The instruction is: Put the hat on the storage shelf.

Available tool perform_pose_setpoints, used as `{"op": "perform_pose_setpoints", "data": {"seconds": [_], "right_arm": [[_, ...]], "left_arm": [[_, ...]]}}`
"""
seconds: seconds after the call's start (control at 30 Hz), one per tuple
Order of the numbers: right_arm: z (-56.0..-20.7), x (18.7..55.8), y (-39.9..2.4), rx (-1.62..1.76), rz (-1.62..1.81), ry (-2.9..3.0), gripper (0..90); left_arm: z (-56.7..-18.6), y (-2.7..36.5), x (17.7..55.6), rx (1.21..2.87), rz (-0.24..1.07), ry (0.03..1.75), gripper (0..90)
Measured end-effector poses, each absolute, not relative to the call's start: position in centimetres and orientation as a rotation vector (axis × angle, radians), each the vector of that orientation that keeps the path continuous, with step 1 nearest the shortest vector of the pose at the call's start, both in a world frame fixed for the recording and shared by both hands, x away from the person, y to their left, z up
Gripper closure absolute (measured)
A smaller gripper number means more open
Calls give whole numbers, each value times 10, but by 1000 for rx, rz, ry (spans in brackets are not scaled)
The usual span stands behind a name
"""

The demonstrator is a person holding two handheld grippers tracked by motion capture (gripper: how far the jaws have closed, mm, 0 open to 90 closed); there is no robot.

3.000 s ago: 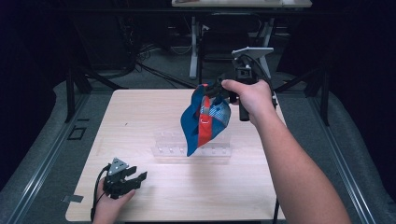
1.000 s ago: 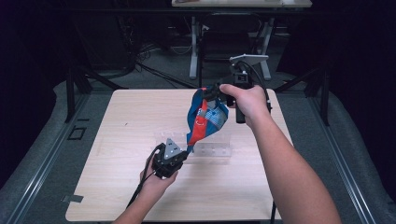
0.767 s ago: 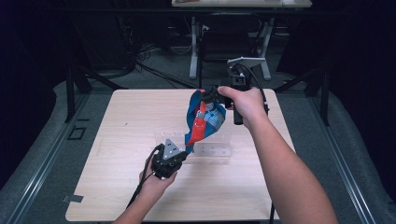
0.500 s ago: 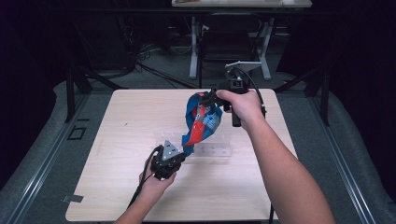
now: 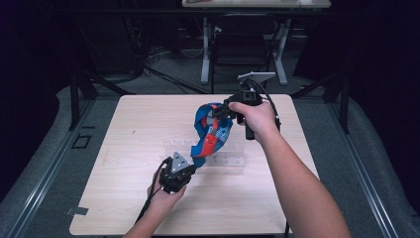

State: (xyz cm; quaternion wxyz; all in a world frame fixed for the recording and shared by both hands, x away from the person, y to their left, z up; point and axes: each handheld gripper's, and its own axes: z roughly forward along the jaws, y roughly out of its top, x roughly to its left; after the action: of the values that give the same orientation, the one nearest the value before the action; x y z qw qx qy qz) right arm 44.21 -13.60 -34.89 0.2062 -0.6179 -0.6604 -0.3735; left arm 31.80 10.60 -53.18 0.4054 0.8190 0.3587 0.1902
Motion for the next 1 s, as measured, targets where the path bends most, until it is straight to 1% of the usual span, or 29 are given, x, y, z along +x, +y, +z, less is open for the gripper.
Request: {"op": "perform_pose_setpoints", "data": {"seconds": [0.37, 0.67, 0.73, 0.8, 1.0], "right_arm": [[-351, 441, -138, -1737, -1019, -1859, 781], [-351, 439, -144, -1761, -1015, -1858, 777], [-351, 439, -147, -1768, -1028, -1851, 768], [-350, 437, -151, -1763, -1029, -1842, 737], [-346, 433, -164, -1801, -1047, -1855, 709]], "left_arm": [[-529, 124, 316, 2030, 486, 950, 714], [-525, 137, 314, 2008, 473, 986, 640], [-524, 140, 313, 1998, 475, 993, 619], [-523, 143, 313, 1985, 477, 1006, 607], [-522, 150, 312, 1957, 471, 1027, 570]]}}
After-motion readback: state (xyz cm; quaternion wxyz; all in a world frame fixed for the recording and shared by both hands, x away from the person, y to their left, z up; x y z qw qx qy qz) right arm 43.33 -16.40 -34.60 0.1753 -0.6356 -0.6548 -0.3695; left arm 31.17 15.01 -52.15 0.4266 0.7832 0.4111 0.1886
